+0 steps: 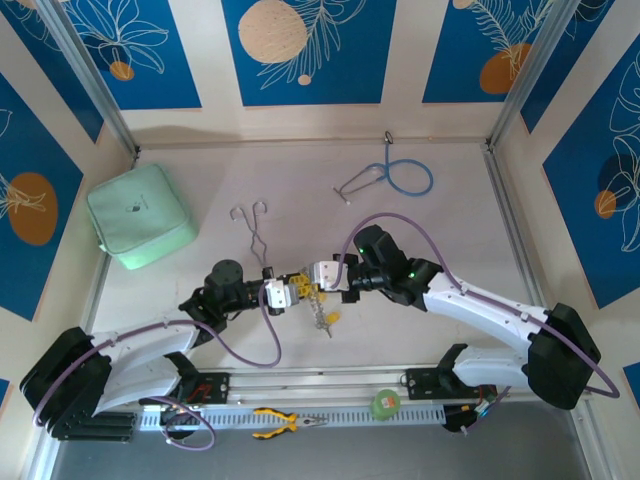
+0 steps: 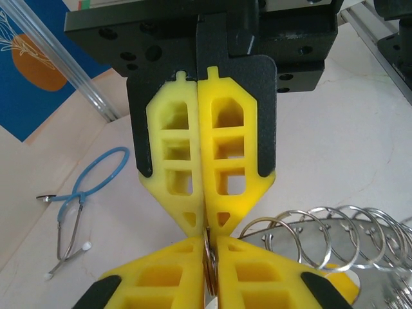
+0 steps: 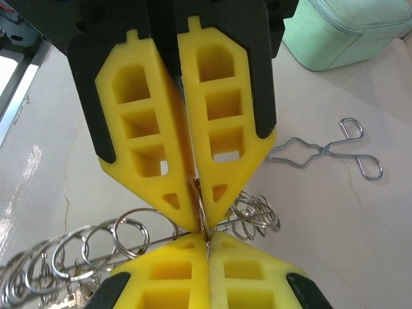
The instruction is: Put the keys on the keyring
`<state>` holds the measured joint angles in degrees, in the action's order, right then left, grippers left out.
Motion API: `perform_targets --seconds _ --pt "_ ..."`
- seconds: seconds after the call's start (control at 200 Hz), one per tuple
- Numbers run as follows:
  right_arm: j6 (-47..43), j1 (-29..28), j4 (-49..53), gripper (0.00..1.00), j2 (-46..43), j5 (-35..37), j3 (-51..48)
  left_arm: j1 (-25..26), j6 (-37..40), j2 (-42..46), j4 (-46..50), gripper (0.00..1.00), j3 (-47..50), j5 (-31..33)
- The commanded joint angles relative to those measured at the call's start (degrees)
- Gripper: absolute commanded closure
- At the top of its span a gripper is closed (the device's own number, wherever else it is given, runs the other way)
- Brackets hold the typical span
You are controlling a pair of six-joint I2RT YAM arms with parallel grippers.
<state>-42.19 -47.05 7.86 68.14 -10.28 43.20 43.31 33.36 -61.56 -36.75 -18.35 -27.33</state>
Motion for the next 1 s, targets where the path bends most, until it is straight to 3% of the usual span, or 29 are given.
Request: perform_targets --seconds 0.0,0.14,0.415,0.475,0.57,0.995 --pt "-1.23 -1.44 -0.45 1.0 0.57 -2.16 2.72 0.75 0.21 -0.06 -1.45 0.86 -1.42 -0.33" --pt "-1.48 -1.46 -0.22 1.0 0.44 -1.13 2.5 0.71 0.35 0.5 -1.09 1.0 -1.23 0.45" --pt "2.24 2.52 -0.76 1.0 -4.01 -2.31 -1.2 0.68 -0.29 2.3 0.87 1.0 -1.55 2.95" --pt "3.15 2.99 -0.54 0.89 -4.95 -1.99 -1.85 0.71 -0.78 2.27 1.55 1.0 -1.97 3.6" --pt "4.77 3.47 -1.2 0.82 -6.53 -2.3 -2.96 0.74 -1.7 2.02 2.28 1.0 -2.59 4.63" --pt "2.75 1.96 -2.87 0.79 -2.13 -2.9 -0.76 0.78 -3.52 0.56 3.7 1.0 -4.06 2.75"
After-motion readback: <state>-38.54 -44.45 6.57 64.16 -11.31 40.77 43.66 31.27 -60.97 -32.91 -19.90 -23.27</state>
